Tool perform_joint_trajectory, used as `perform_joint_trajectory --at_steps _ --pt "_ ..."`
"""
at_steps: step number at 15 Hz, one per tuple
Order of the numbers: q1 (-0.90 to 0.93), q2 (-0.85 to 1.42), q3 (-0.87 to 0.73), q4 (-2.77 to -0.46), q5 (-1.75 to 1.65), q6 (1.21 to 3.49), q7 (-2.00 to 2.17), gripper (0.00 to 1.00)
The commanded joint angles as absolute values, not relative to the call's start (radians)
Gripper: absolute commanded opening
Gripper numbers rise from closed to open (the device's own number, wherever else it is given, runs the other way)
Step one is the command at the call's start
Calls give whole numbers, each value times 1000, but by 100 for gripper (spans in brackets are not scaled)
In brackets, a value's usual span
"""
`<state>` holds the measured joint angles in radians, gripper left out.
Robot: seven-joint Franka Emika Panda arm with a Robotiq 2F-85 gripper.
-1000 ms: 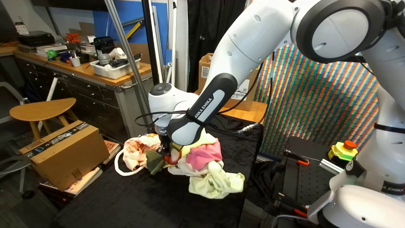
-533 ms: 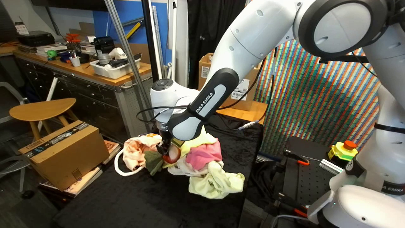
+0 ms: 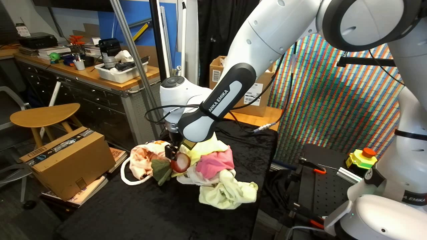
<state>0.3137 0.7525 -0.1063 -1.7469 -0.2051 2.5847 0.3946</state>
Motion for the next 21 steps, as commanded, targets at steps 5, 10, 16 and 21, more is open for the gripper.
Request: perform_joint_trajectory --at_steps 5,10,16,21 --pt "321 642 -117 -1835 -218 2556 384 100" --pt "316 566 -115 -1886 -246 2525 375 100" --pt "281 381 -70 -1993 -274 2325 259 100" --pt "251 169 -22 -2100 -296 2163 224 100"
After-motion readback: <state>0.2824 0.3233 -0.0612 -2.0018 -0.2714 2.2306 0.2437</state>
